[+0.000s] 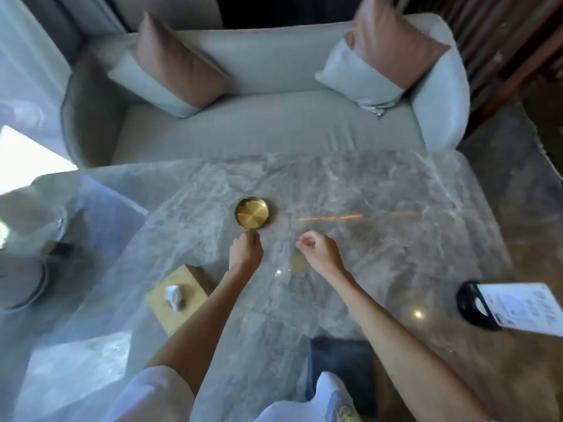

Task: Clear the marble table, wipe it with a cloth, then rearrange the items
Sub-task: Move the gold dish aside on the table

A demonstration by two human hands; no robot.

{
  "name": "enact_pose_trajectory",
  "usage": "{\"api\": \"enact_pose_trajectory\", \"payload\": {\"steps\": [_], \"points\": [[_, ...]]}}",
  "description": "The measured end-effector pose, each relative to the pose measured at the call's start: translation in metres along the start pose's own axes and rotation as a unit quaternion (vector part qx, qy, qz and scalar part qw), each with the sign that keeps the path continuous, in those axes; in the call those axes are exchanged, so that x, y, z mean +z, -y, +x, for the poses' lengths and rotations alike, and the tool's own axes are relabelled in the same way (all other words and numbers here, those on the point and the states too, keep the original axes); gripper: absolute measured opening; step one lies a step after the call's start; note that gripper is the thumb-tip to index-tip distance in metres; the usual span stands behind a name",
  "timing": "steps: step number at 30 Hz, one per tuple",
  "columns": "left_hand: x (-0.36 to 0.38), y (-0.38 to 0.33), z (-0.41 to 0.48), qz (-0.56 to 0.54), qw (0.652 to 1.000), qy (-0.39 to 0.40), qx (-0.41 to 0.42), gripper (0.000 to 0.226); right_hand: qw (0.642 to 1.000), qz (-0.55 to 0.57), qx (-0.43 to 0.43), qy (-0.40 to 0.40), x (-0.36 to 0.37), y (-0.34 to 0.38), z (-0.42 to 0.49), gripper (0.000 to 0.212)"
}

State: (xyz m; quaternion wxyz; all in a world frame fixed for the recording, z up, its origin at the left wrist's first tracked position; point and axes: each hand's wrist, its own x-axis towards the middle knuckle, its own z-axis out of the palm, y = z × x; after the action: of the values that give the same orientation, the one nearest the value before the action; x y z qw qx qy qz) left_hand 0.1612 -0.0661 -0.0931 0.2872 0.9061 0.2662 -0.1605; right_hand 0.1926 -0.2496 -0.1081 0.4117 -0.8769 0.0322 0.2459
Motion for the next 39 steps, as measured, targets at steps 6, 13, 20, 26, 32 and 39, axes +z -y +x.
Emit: {"api": "enact_pose_trajectory", "payload": {"steps": [6, 13, 20, 26, 32, 39], "points": [[-0.045, 0.066, 0.04, -0.061, 0.995, -0.018, -0.073, 0.019, 0.999, -0.03, -0.018, 0.011, 0.044, 0.053, 0.054, 0.024], [-0.04, 0.068, 0.097, -0.156, 0.979, 0.027, -0.128, 0.031, 0.998, -0.037, 0.051, -0.006, 0.081, 0.081, 0.108, 0.038], [-0.022, 0.052, 0.114, -0.189, 0.975, 0.065, -0.099, 0.042, 0.993, -0.016, 0.109, 0.04, 0.103, 0.084, 0.122, 0.03], [-0.009, 0.027, 0.116, -0.234, 0.963, 0.081, -0.105, 0.059, 0.993, 0.014, 0.114, 0.031, 0.082, 0.075, 0.118, 0.027], [0.053, -0.081, 0.102, -0.207, 0.969, 0.123, -0.048, 0.051, 0.981, 0.097, 0.155, -0.064, -0.014, -0.002, 0.111, 0.033], [0.146, -0.224, 0.05, -0.196, 0.956, 0.216, 0.033, 0.04, 0.944, 0.167, 0.227, -0.172, -0.143, -0.116, 0.081, 0.029]]}}
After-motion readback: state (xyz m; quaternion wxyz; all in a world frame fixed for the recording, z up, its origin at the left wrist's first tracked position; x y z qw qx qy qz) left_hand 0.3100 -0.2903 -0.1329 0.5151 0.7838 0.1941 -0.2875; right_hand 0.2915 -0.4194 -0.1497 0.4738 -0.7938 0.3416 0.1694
